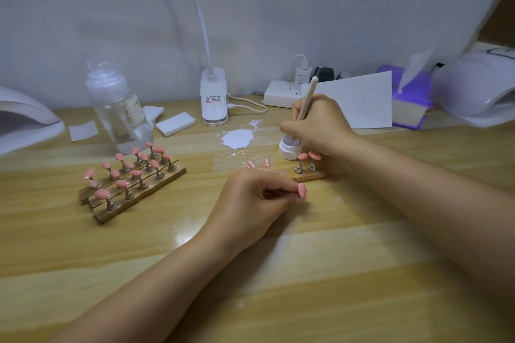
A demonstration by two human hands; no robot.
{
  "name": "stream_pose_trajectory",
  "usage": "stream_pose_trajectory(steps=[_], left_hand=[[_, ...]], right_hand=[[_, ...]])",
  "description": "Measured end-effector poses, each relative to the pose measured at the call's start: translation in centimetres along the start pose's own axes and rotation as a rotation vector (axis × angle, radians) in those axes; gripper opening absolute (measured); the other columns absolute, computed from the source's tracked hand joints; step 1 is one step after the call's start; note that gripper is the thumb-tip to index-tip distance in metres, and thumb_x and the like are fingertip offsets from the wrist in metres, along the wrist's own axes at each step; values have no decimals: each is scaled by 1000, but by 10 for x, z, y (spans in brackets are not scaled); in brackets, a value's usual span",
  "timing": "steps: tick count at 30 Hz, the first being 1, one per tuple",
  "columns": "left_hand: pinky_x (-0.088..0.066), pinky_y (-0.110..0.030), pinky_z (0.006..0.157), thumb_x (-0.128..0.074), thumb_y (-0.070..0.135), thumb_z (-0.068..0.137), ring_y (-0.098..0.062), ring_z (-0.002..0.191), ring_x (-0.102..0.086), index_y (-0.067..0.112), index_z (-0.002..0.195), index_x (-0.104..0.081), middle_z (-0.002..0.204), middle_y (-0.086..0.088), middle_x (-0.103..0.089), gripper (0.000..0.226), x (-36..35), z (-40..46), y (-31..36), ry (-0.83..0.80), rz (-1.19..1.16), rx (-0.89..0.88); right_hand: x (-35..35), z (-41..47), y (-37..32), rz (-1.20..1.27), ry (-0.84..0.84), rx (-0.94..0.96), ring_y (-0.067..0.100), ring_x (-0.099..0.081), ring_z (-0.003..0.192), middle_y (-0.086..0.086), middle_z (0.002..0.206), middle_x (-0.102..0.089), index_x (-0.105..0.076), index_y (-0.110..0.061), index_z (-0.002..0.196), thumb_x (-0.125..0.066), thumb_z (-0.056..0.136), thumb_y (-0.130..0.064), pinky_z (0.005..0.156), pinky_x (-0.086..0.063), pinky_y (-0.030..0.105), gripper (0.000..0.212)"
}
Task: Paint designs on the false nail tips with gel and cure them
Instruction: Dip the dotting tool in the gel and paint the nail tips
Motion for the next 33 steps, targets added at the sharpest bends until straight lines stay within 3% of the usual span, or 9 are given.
stream_pose_trajectory(steps=[3, 9, 13, 17, 23, 25, 27, 30, 33], left_hand=[[-39, -4, 66, -69, -7, 73, 12, 66, -57, 6, 78, -75, 70, 15, -67, 16, 0, 0, -1, -1, -3, 10], [-42, -6, 67, -71, -4, 73, 11, 67, -57, 8, 79, -75, 71, 13, -68, 14, 1, 0, -1, 5, 1, 14], [-40, -5, 66, -70, -5, 74, 12, 66, -56, 8, 79, -75, 70, 14, -67, 14, 0, 0, -2, -1, -2, 22], [-40, -5, 65, -70, -4, 74, 12, 64, -55, 9, 78, -75, 69, 13, -67, 14, 1, 0, -1, 1, 0, 16], [-42, -5, 71, -70, -3, 74, 7, 65, -56, 8, 78, -75, 72, 3, -71, 13, 2, 0, -2, 15, 14, 23], [-41, -6, 72, -70, -2, 74, 8, 65, -56, 7, 78, -75, 72, 4, -71, 12, 1, 0, -2, 12, 10, 33], [-45, -15, 78, -71, -1, 74, 3, 66, -57, 8, 79, -75, 72, 2, -72, 11, 2, -1, -1, 19, 9, 46], [-42, -21, 96, -72, 2, 73, -5, 71, -63, 9, 81, -75, 80, 3, -72, 11, 3, -1, -2, 30, 10, 70], [-44, -16, 86, -72, 1, 73, -3, 73, -62, 8, 83, -75, 82, 4, -72, 13, 3, -1, -1, 31, 8, 74]], right_hand=[[2, 2, -1, 1, 12, 21, 4, -51, 41, -5, 42, -48, -41, -16, 48, -61, 67, -11, 50, -39, 25, 29], [-2, 0, -1, -8, 4, 62, 3, -44, 33, -10, 32, -44, -39, -17, 48, -61, 68, -10, 44, -32, 22, 31], [7, -2, -9, 20, 44, 73, 6, -45, 41, -7, 40, -45, -39, -18, 48, -64, 72, -15, 50, -34, 25, 35], [39, -24, -18, 369, 269, 93, 5, -50, 44, -7, 44, -52, -47, -16, 53, -69, 80, -29, 53, -43, 21, 37], [31, -89, -13, 785, 181, 14, 8, -56, 45, -1, 46, -59, -55, -15, 55, -70, 65, -39, 48, -50, 20, 30], [26, -101, -7, 785, 193, -22, 11, -57, 51, -2, 50, -58, -54, -18, 54, -72, 58, -40, 57, -55, 29, 29], [23, -105, -2, 780, 207, -61, 19, -53, 57, -7, 48, -51, -49, -21, 50, -74, 56, -41, 69, -55, 50, 33], [20, -106, -4, 776, 190, -56, 16, -47, 54, -13, 41, -39, -40, -21, 46, -75, 64, -31, 68, -51, 58, 42], [17, -104, -5, 796, 173, -37, 3, -46, 38, -13, 39, -34, -35, -15, 49, -69, 78, -6, 57, -52, 48, 46]])
Point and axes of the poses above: each hand's wrist, its own z-axis towards the middle knuckle, its own x-axis out of the back of the hand, y = z × x, the point moved 8 cm from there along z, towards the middle knuckle
